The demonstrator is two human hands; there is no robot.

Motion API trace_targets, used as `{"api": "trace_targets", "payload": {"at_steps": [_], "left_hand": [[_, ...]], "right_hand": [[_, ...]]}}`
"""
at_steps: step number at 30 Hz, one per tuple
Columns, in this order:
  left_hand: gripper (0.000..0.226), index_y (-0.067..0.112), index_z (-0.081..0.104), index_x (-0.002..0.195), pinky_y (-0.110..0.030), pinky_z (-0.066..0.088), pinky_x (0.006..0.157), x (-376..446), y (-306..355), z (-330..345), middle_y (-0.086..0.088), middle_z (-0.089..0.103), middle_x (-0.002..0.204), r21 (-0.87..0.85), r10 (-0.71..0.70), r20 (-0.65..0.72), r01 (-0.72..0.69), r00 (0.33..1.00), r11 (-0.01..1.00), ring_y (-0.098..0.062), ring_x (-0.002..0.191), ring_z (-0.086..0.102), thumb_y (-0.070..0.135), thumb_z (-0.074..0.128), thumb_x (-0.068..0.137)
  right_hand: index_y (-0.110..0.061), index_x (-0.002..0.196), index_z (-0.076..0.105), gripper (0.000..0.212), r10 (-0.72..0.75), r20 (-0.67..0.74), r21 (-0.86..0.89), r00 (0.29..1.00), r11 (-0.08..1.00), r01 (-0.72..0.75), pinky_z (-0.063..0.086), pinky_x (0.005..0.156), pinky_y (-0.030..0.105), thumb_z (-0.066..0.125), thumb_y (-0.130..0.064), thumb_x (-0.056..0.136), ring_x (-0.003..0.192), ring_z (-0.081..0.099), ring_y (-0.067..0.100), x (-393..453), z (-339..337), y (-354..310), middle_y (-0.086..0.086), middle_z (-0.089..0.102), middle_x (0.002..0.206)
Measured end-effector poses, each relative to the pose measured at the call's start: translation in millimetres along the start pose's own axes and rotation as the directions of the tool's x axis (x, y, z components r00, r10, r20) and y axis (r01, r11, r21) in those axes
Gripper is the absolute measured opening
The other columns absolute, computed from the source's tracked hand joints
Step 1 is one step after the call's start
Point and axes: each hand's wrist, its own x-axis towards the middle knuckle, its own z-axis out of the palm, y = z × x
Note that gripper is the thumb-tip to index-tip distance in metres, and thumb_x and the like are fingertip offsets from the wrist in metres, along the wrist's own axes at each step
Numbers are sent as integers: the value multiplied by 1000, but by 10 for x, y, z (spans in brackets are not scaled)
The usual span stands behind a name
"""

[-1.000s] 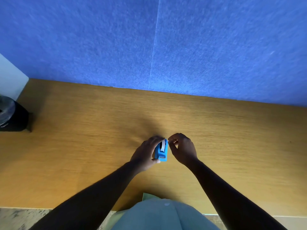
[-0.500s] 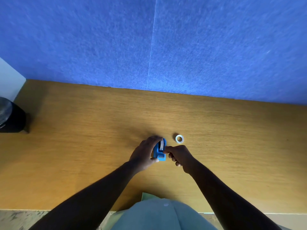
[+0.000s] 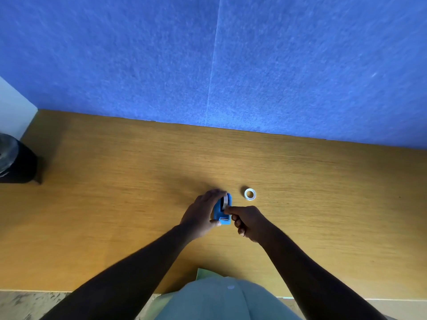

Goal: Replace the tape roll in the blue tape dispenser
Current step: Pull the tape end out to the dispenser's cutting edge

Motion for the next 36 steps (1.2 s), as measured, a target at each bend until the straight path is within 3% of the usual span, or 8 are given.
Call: {"api": "trace_targets", "payload": {"at_steps": [4,14,19,30,36], "left_hand": [[103,43,23,153,-32,44,106,-2,14,-1,16,28,161,-4,-5,0,5,1000,1000,-16,143,40,24,88,75],[110,42,18,154,-32,45,106,7,39,-3,14,34,159,-1,-36,-14,36,999,999,-15,142,41,21,90,73],[110,40,20,155,-35,47,108,19,32,-13,13,35,159,23,-30,-10,30,1000,999,-15,142,43,22,90,72],[110,31,19,156,-34,43,110,31,-5,6,10,35,159,60,-47,7,47,999,997,-17,143,42,29,90,73],[106,30,23,155,-35,44,110,36,9,-9,11,36,159,66,-53,6,53,999,996,-17,144,40,29,90,72]], "right_hand": [[-8,73,70,27,-5,-16,-6,1000,1000,5,32,43,24,89,-26,78,47,41,10,34,17,25,-1,52,55],[-5,85,71,20,-104,-82,-39,991,994,101,32,50,29,82,-22,82,59,41,14,-21,79,-24,4,54,69],[1,96,74,30,-123,-129,-90,984,990,112,34,51,30,82,-25,83,62,43,17,-6,103,-31,7,56,75],[3,100,71,33,-112,-193,-9,975,994,112,35,52,32,79,-25,85,65,44,20,-67,219,103,11,57,80],[-3,86,68,24,-101,-215,21,971,994,109,32,53,33,78,-24,85,59,38,20,-147,260,141,10,52,76]]}}
